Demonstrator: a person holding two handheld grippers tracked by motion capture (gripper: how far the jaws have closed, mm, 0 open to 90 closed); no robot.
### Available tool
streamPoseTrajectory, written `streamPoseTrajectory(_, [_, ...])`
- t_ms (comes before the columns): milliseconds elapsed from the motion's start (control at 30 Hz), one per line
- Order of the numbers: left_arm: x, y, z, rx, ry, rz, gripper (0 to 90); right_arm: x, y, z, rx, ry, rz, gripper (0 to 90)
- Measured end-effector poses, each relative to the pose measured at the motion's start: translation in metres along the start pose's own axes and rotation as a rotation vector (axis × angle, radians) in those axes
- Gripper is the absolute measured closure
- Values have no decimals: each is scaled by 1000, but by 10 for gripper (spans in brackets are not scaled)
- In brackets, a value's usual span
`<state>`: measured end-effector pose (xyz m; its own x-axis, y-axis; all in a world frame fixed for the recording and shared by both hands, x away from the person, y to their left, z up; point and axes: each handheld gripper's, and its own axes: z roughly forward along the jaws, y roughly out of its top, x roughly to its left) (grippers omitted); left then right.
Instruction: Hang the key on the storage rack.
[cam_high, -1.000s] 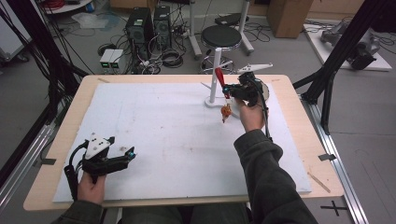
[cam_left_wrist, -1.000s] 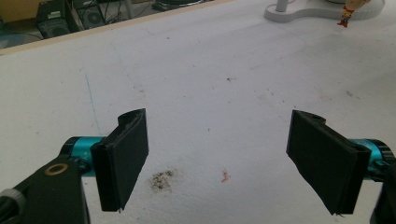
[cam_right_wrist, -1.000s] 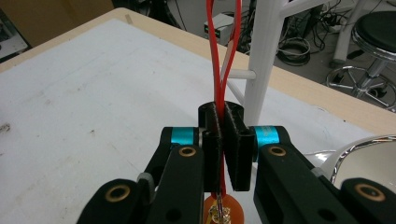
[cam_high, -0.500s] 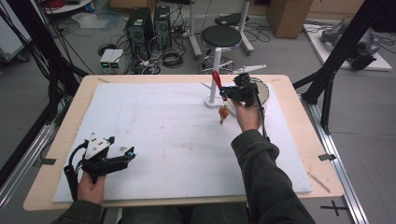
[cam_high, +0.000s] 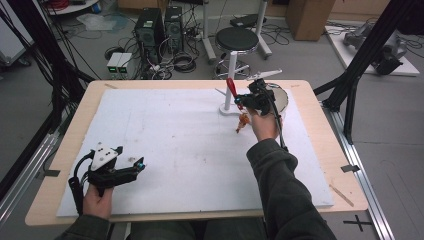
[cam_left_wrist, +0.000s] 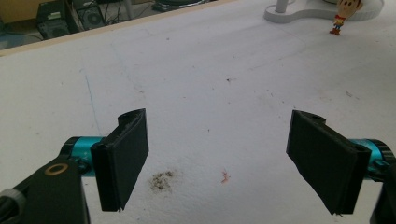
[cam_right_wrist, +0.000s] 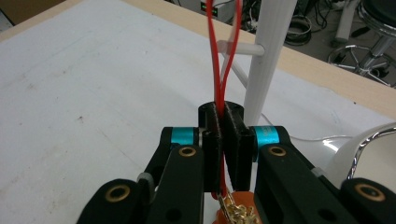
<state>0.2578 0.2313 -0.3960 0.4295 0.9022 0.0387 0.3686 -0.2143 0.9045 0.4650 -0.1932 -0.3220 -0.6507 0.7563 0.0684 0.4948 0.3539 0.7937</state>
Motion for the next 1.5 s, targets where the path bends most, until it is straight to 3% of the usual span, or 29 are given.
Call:
streamPoseTrajectory(633, [-1,0,0,-1,-1,-1,213,-5,-11,15,53,-24,26,860])
streamPoseTrajectory(1500, [0,0,0,0,-1,1,213,-11,-14,25,74,-2,61,825])
